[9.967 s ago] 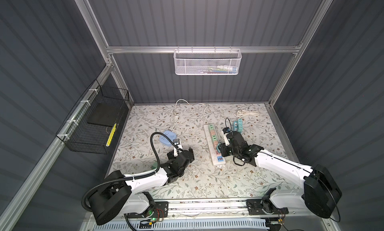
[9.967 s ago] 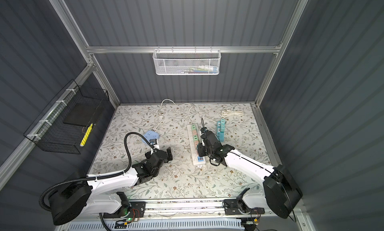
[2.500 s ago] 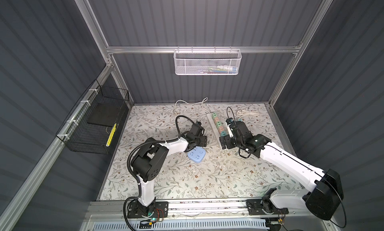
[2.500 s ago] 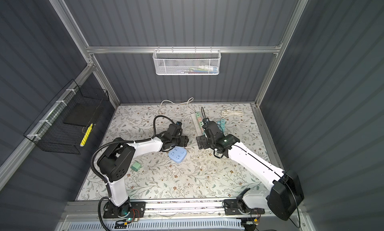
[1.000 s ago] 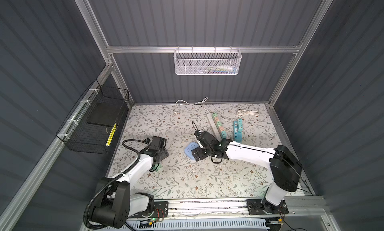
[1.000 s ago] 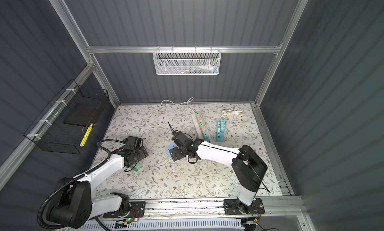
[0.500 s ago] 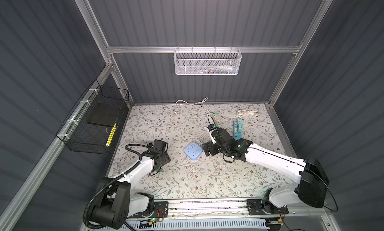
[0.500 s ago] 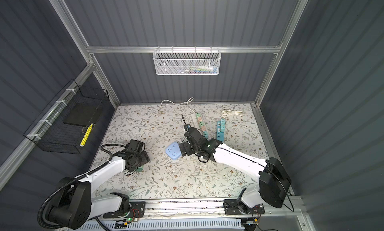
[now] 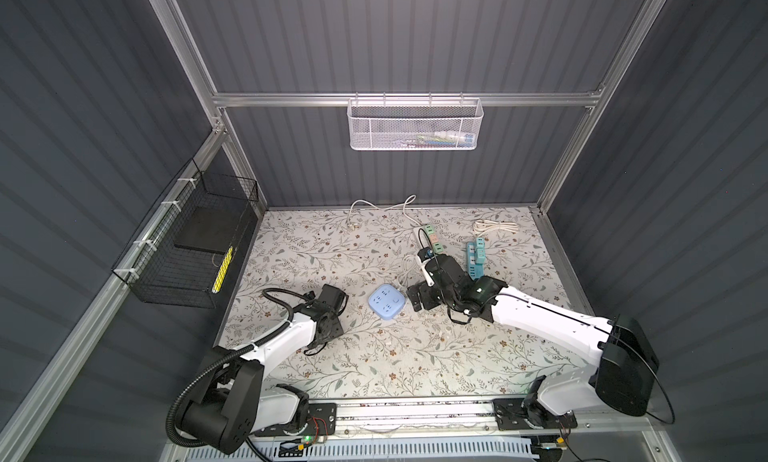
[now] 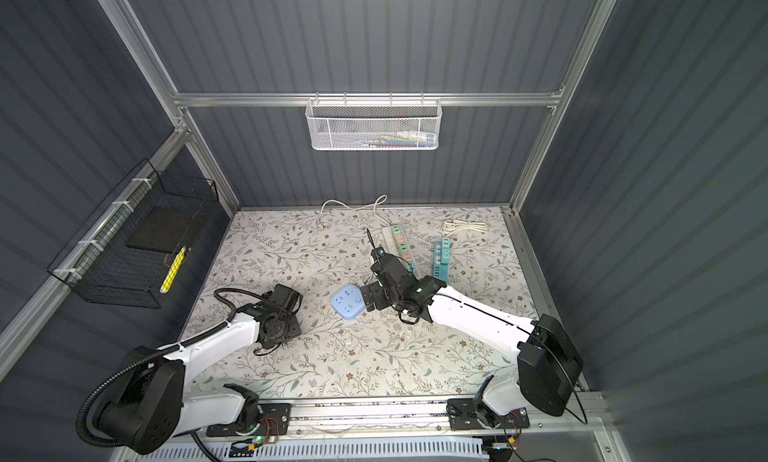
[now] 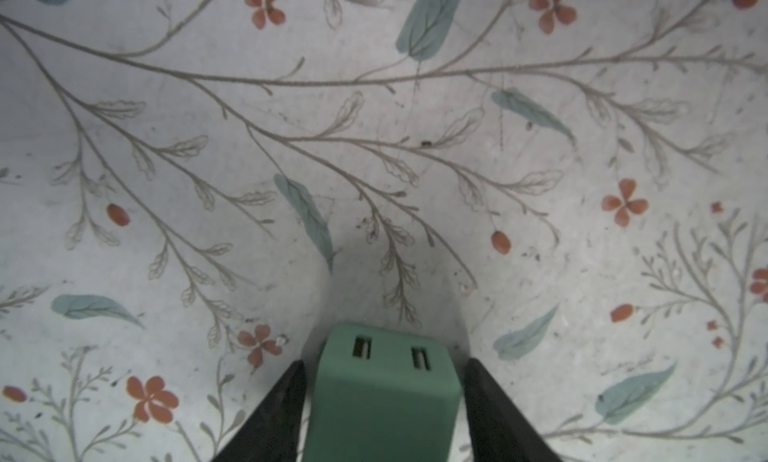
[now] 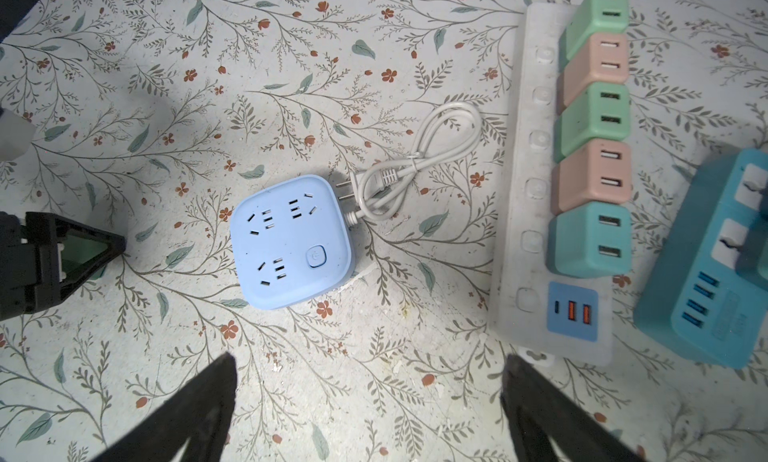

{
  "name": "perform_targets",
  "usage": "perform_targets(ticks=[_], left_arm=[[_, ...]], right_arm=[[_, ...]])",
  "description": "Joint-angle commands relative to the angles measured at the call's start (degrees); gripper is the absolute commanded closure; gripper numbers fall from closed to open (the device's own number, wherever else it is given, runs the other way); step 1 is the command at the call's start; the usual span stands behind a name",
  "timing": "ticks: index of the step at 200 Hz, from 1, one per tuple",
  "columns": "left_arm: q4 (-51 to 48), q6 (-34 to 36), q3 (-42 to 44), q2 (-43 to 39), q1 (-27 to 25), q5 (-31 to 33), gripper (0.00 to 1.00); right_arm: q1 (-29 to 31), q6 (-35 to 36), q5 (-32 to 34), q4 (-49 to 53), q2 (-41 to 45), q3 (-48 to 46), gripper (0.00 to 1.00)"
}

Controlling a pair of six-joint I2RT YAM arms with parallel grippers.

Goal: Insert the plug
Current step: 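Lift the green charger with the left gripper past the blue cube socket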

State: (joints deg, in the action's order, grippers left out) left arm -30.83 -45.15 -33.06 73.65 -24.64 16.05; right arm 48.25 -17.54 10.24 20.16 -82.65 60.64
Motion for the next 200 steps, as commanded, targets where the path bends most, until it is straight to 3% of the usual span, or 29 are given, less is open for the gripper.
perform_targets(ticks=[1,59,108,139,176,200], left_arm=[[-1.5,1.7,-1.2,0.7,-0.8,-0.3,0.47],[1.8,8.2,-6.1,7.4,-7.6,-3.6,0.64],[-1.5,14.6,-13.2,15.1,-17.0,-4.7,0.68],[-2.0,16.9,-13.5,18.4,-18.8,-7.7,0.69],[-2.3,17.1,-12.3,18.0,-18.9,-8.3,0.59],[-3.3,17.6,-12.5,17.5,-19.0,-8.0,0.46]], right_arm=[[-0.3,0.4,-0.5,0.0,0.6,-0.4,0.01],[-1.4,0.1,-0.2,0.5,0.9,-1.0,0.01],[-3.3,-1.1,0.4,0.4,3.2,-2.8,0.01],[-4.1,-0.8,0.4,0.6,3.1,-3.1,0.01],[-4.2,-2.6,4.8,0.1,3.8,-3.5,0.01],[-5.2,-0.4,-0.9,-2.0,4.8,-4.6,0.01]])
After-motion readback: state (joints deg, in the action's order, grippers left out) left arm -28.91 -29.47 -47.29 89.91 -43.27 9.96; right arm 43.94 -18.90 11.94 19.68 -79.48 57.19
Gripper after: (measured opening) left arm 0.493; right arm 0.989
